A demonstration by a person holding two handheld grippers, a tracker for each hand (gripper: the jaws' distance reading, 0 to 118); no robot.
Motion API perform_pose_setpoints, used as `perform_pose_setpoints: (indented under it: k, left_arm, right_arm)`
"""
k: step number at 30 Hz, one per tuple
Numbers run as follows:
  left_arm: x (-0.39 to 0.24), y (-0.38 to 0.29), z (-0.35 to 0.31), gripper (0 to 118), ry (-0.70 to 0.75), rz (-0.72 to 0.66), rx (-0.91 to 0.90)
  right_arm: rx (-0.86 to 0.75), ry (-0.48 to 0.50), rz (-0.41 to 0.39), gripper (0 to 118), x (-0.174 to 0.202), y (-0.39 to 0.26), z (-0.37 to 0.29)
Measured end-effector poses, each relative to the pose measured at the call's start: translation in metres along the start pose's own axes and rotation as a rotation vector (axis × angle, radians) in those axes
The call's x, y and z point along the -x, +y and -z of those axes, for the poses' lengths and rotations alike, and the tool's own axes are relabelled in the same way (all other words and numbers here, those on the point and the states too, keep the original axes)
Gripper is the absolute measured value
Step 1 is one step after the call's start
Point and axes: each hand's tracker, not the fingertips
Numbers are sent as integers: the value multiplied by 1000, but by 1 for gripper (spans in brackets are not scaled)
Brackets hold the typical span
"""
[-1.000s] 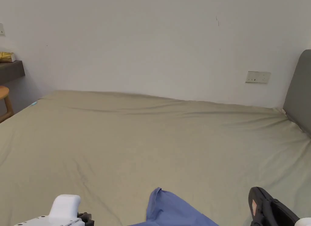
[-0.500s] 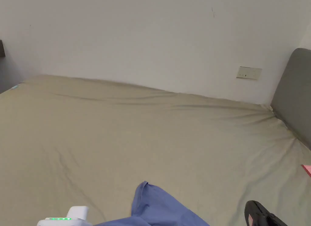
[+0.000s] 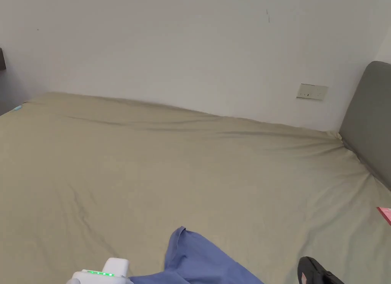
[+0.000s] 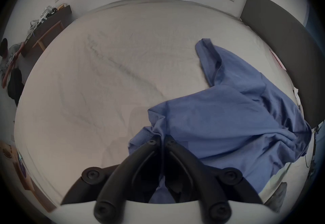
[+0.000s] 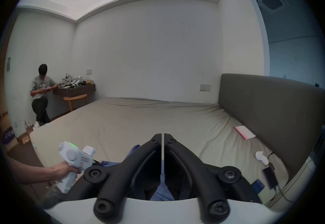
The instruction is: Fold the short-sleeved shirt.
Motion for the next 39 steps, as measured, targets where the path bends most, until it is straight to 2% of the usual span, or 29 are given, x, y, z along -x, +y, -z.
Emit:
perform_pose_setpoints:
  k: [3,4,5,6,7,8,9,11,12,13,15,17,21,24,25,26,27,28,30,31,33,36,39]
  left_arm:
    - [-2,-2,-36,0,-120,-52,-114]
    - [-3,-2,-49,1,-145,-63,-143]
    - [-4,-2,-61,0,-161,-57,-175]
    - [-4,-1,-75,0,-166,-50,-213]
    - [-4,0,-86,0,-173,-41,-247]
    - [-5,1,-94,0,-181,-23,-244]
    - [-5,2,-100,0,-184,-28,-244]
    - [-3,2,-108,0,-202,-28,-256]
    - [-3,3,-109,0,-206,-17,-255]
    - [-3,2,-110,0,-204,-13,-260]
    - [0,0,-112,0,-200,-10,-271]
    - [2,-2,-110,0,-201,-21,-272]
    - [7,-4,-107,0,-204,-48,-277]
    - [7,-2,-99,0,-198,-48,-266]
    - [7,-1,-96,1,-203,-46,-258]
    - [6,1,-92,1,-202,-46,-251]
    - [5,2,-89,0,-197,-43,-243]
    - [4,3,-86,0,-195,-42,-240]
    - [3,4,-85,1,-197,-39,-240]
    - [3,4,-86,1,-196,-38,-242]
    - [4,7,-90,1,-199,-35,-246]
    - [15,13,-106,1,-204,-44,-267]
    - [26,23,-131,1,-254,-62,-307]
  right_arm:
    - [-47,-76,-149,5,-3,-8,4]
    - [-36,-56,-177,8,-7,-9,11]
    - [-17,-30,-189,20,-11,-9,20]
    - [25,8,-196,41,-16,-10,34]
    - [114,34,-215,74,-21,-11,50]
    - [140,74,-220,81,-24,-14,65]
    - [122,67,-240,81,-25,-21,81]
    - [142,38,-328,81,-16,-30,115]
    - [192,57,-365,83,-15,-37,137]
    - [249,85,-383,90,-15,-44,157]
    - [491,202,-378,99,-19,-67,209]
    - [617,246,-327,99,-19,-93,248]
    - [741,227,-325,92,-26,-138,311]
    - [800,273,-307,92,-10,-150,322]
    - [810,275,-299,87,-7,-155,329]
    - [824,270,-292,73,-12,-163,338]
    - [853,272,-278,44,-11,-168,341]
    - [886,286,-266,7,-9,-173,342]
    - [845,311,-227,6,-10,-173,339]
    - [850,239,-278,6,-5,-173,338]
    - [853,260,-260,6,-7,-166,332]
    - [710,259,-121,6,-16,-122,307]
    - [590,225,-49,6,-44,-66,291]
